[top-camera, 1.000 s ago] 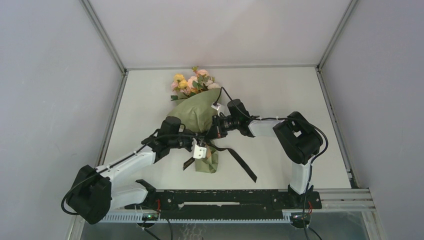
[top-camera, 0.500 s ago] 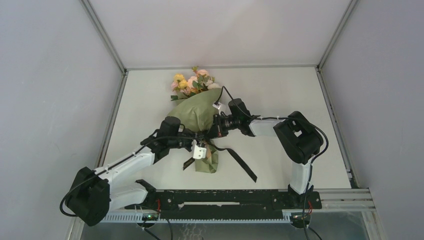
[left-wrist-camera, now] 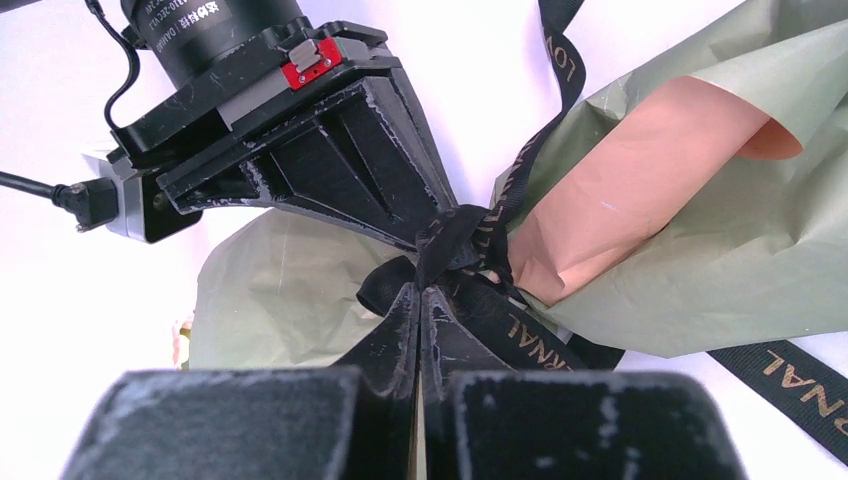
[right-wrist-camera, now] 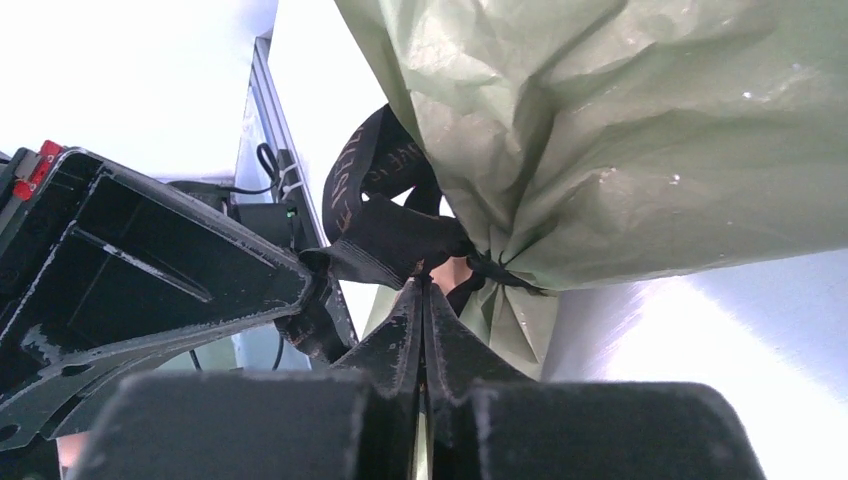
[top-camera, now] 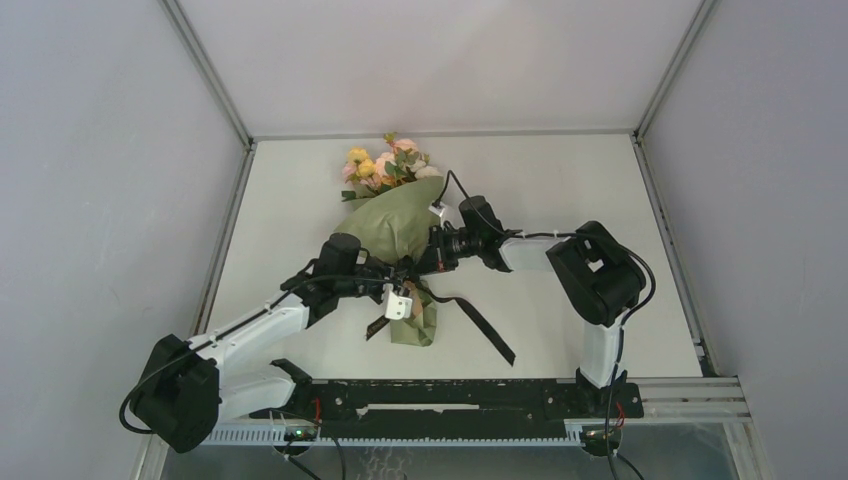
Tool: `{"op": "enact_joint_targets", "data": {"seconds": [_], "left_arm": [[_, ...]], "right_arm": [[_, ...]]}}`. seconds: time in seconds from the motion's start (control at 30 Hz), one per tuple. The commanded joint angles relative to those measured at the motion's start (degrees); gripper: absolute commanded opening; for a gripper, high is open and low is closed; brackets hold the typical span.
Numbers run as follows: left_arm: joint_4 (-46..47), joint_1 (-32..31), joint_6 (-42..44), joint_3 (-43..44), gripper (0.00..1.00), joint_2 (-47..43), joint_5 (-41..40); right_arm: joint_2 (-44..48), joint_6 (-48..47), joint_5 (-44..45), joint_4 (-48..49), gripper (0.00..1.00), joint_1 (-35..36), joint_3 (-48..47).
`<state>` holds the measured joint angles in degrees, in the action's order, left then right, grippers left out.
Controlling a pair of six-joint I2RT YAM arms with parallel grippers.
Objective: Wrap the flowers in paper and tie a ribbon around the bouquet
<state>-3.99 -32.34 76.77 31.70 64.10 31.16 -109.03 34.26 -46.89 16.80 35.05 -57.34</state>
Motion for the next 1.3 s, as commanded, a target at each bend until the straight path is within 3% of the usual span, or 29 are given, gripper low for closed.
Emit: {"op": "enact_joint_targets", "data": {"seconds": [0.0, 0.27, 0.57, 1.0, 1.03, 1.17, 1.27], "left_arm": [[1.62, 0.26, 1.31, -0.72, 0.0, -0.36, 0.22], [-4.23, 0.27, 4.13, -0.3, 0.0, -1.43, 1.42], [-3.19, 0.62, 4.02, -0.59, 0.0, -0.74, 0.12], [-4.21, 0.92, 3.53, -1.11, 0.01, -2.3, 0.52], [-4.25, 0.9, 1.33, -0.82, 0.08, -2.72, 0.25], [-11.94, 0.88, -12.89, 3.64, 0.56, -6.5, -1.37], [-16.96, 1.59, -22.58, 5.22, 0.65, -8.34, -7.05]], "right_arm": [[-0.48, 1.36, 0.31, 3.27, 0.0, -0.72, -1.1], [1.96, 0.28, 2.15, 0.1, 0.0, -1.97, -1.11], [4.37, -1.96, 4.17, -5.22, 0.01, -1.93, -1.02], [6.17, -1.66, 5.59, -5.37, 0.0, -2.06, -1.05], [6.0, -1.6, 5.49, -5.37, 0.0, -1.96, -1.06], [5.85, -1.31, 5.23, -5.37, 0.0, -1.66, -1.08], [5.73, -1.17, 5.23, -4.97, 0.0, -1.23, -1.11]]}}
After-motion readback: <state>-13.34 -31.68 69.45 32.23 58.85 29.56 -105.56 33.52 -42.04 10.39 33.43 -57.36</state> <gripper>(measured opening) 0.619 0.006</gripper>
